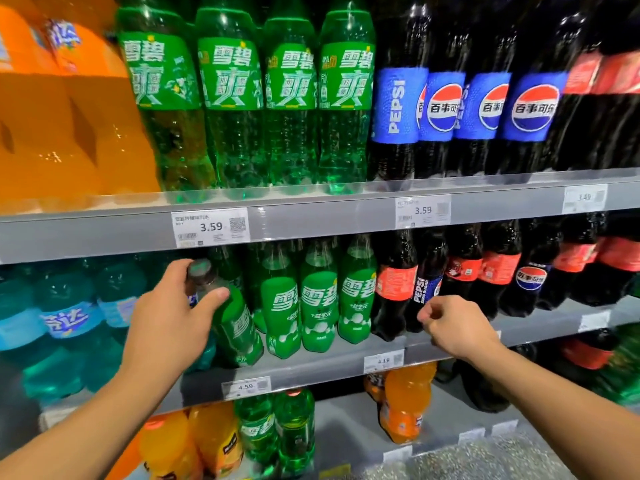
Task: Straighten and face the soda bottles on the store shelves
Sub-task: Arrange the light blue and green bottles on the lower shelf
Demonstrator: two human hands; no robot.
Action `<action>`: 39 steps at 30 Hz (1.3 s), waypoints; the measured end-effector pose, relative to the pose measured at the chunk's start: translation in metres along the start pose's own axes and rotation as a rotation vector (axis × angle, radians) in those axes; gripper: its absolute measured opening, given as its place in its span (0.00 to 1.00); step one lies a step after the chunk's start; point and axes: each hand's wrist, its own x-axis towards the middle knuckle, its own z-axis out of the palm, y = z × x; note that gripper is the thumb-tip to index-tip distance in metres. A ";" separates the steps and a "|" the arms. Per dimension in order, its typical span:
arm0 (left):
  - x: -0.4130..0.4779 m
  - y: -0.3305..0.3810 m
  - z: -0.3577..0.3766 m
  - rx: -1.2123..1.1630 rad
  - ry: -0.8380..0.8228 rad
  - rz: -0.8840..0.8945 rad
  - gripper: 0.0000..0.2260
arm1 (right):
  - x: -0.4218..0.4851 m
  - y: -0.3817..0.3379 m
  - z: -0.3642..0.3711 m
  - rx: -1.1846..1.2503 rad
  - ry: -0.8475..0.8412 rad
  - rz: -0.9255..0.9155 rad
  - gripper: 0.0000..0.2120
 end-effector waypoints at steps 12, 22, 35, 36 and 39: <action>0.035 0.000 0.016 0.195 -0.114 -0.072 0.25 | -0.012 0.005 0.002 0.010 0.014 0.016 0.07; 0.051 0.006 0.029 0.319 -0.150 -0.040 0.24 | -0.038 0.018 -0.004 -0.045 0.021 0.015 0.09; 0.050 -0.006 0.034 0.223 -0.087 0.037 0.23 | -0.067 0.031 -0.024 -0.104 0.055 0.082 0.08; 0.048 -0.007 0.034 0.200 -0.069 0.037 0.24 | -0.068 0.030 -0.023 -0.100 0.063 0.094 0.08; 0.040 -0.007 0.031 0.111 -0.013 0.043 0.26 | -0.077 0.023 -0.018 -0.093 0.084 0.121 0.07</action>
